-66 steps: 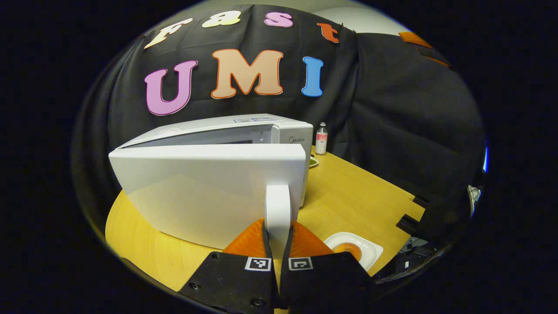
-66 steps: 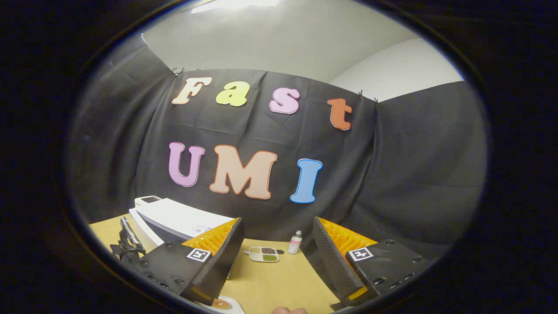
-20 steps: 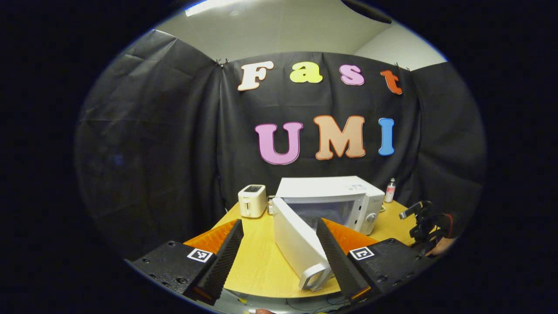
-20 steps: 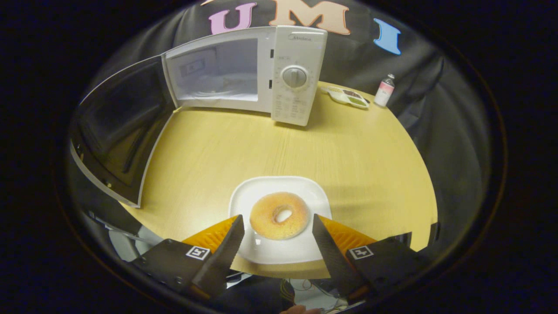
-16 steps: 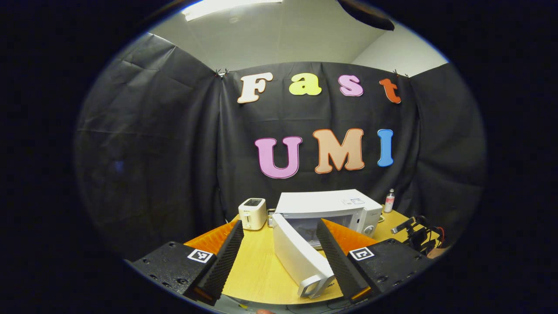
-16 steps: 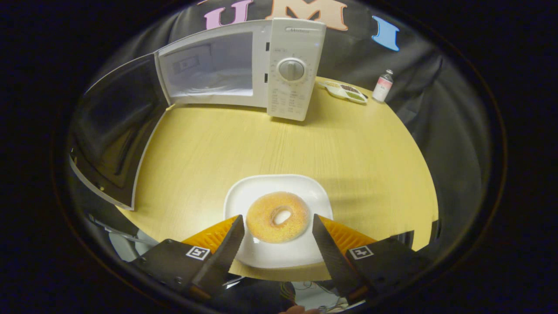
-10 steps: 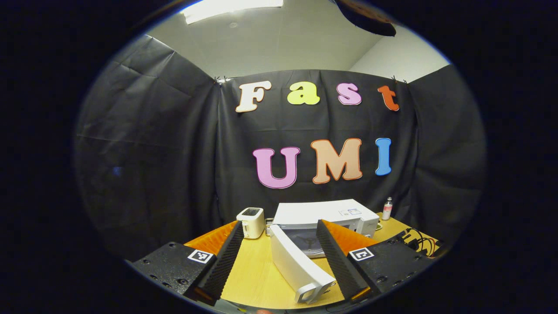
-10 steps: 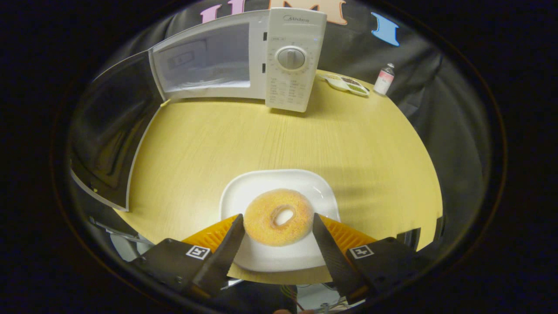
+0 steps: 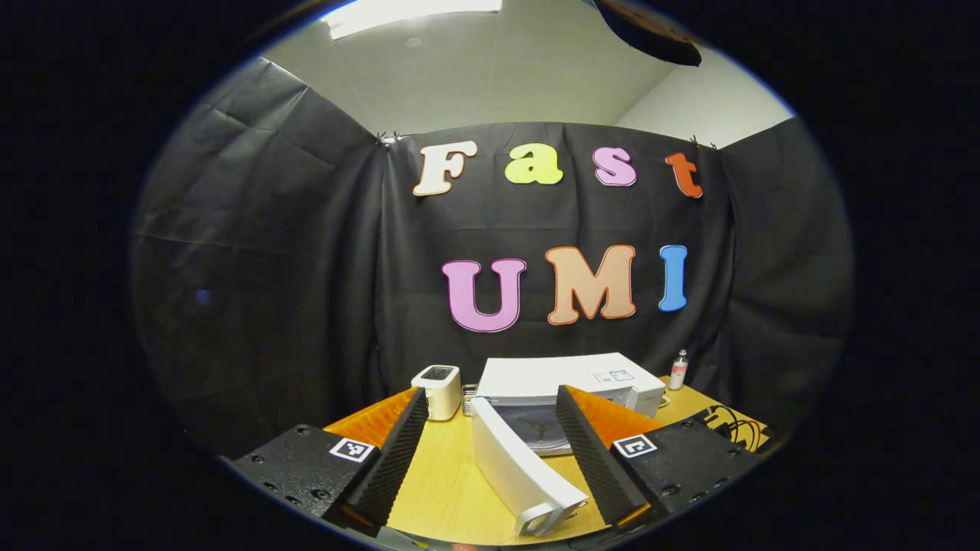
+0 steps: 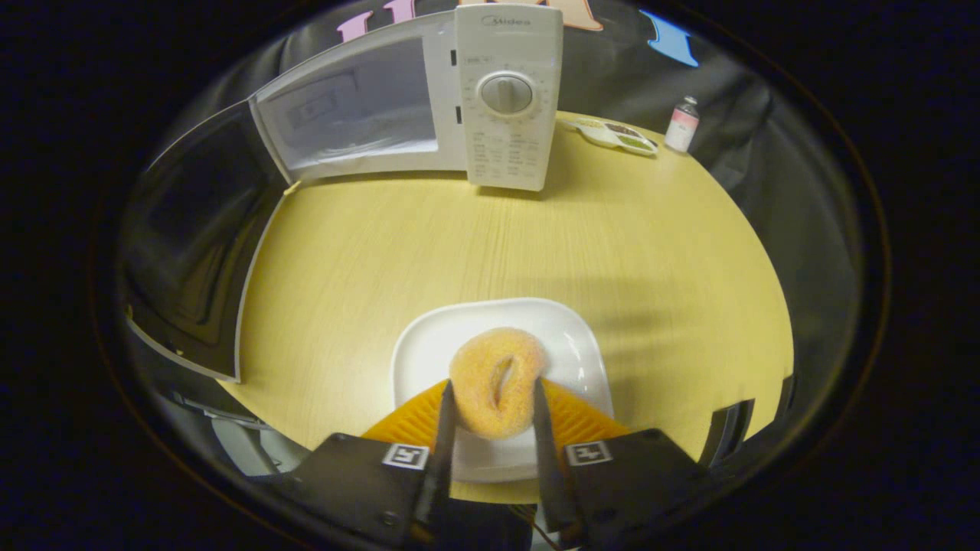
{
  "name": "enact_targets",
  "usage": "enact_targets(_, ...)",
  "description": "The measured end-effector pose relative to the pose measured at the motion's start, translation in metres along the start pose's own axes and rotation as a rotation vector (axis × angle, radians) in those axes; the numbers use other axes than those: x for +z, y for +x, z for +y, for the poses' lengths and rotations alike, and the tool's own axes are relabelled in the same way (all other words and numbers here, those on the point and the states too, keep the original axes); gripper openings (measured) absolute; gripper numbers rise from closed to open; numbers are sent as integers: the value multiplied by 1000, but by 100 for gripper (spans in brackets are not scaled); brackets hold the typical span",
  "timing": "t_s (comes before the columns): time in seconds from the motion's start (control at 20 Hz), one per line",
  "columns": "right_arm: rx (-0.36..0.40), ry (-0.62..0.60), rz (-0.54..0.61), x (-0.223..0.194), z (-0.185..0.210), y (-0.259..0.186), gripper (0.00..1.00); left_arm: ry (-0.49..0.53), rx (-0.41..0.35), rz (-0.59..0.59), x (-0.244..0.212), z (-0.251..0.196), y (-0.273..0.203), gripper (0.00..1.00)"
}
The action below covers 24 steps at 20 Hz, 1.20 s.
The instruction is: Open the microwave oven with the left hand, put the food in, and close the microwave oven.
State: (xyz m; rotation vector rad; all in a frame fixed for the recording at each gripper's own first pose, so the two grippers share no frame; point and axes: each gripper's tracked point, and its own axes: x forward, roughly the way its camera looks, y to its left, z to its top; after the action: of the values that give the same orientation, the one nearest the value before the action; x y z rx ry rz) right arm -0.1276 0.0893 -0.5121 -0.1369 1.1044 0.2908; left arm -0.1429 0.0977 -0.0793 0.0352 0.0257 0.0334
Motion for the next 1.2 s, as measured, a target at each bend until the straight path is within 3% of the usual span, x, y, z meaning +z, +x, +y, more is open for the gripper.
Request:
enact_targets(0.1,-21,-8,-10,0,-5,-5,32,-4,-5,0,0,-1,3,100)
enact_targets(0.15,-27,-5,-23,-1,-6,-4,31,-4,-6,0,-1,-1,4,97)
enact_targets(0.2,-18,-4,-19,-2,-4,-5,15,-6,-10,-3,0,-1,6,97)
enact_targets(0.4,44,89,-23,2,5,-13,20,-14,-15,-1,-2,0,11,98)
enact_targets(0.55,98,175,-57,23,14,-26,20,-19,-23,3,-3,0,16,97)
enact_targets(0.6,117,202,-68,31,18,-30,15,-22,-26,3,-5,-1,17,97)
enact_targets(0.7,148,250,-90,48,22,-41,20,-33,-37,-3,-3,-4,21,97)
enact_targets(0.9,216,341,-128,82,36,-60,20,-52,-54,-18,2,-13,30,100)
enact_targets(1.0,251,384,-141,98,43,-68,15,-61,-63,-35,8,-19,35,99)
enact_targets(1.05,267,403,-150,107,47,-70,20,-62,-69,-43,10,-22,37,96)
enact_targets(1.2,305,443,-166,129,56,-75,20,-54,-90,-53,12,-29,40,94)
